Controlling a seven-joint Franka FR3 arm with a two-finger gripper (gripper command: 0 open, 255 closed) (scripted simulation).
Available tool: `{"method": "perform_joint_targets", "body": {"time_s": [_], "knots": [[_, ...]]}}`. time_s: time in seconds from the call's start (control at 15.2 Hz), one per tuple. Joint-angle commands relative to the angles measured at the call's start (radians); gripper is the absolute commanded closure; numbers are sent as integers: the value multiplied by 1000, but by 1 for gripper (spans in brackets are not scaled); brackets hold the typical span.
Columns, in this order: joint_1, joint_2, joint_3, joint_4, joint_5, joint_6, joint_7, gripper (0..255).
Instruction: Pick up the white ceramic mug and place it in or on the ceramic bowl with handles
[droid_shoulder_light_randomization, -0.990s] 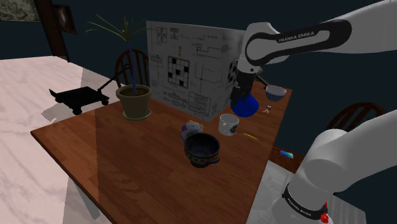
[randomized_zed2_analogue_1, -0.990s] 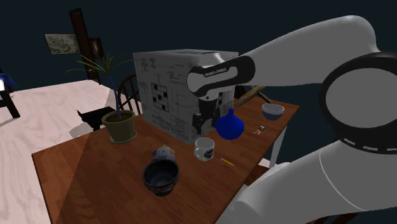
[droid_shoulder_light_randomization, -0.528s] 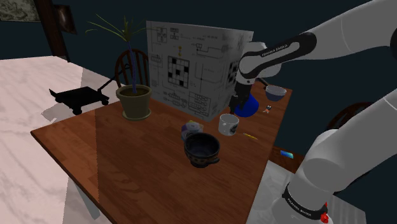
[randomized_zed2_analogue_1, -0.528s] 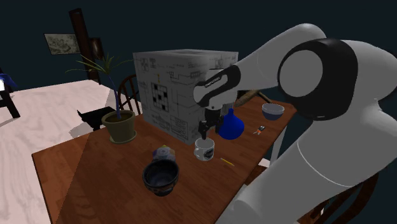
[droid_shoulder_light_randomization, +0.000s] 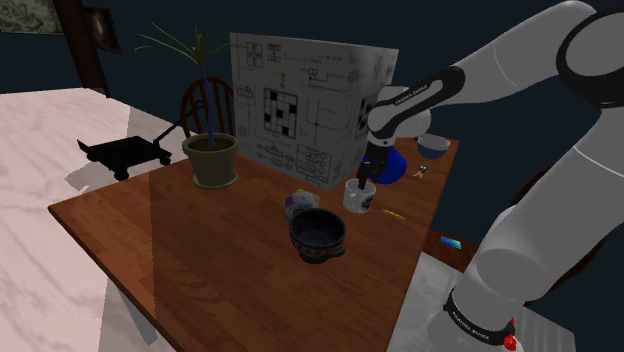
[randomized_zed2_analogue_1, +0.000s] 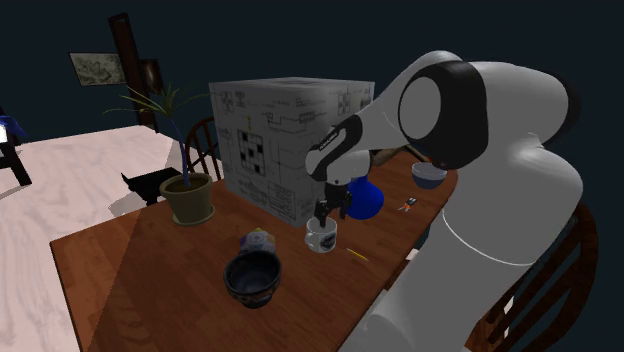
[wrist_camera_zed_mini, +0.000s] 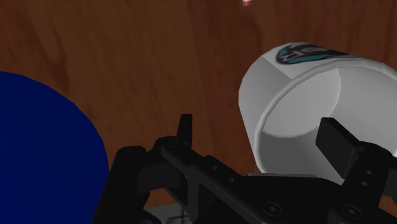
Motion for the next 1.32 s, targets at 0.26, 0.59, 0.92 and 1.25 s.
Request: {"method": "perform_joint_targets", "body": {"time_s": [0.26, 0.59, 0.92, 1.25], "knots": [[6, 40, -3, -20, 17, 59, -11, 0], [6, 39, -3, -20, 17, 58, -11, 0], [6, 39, -3, -20, 17, 58, -11, 255], [6, 40, -3, -20, 17, 59, -11, 255]]}}
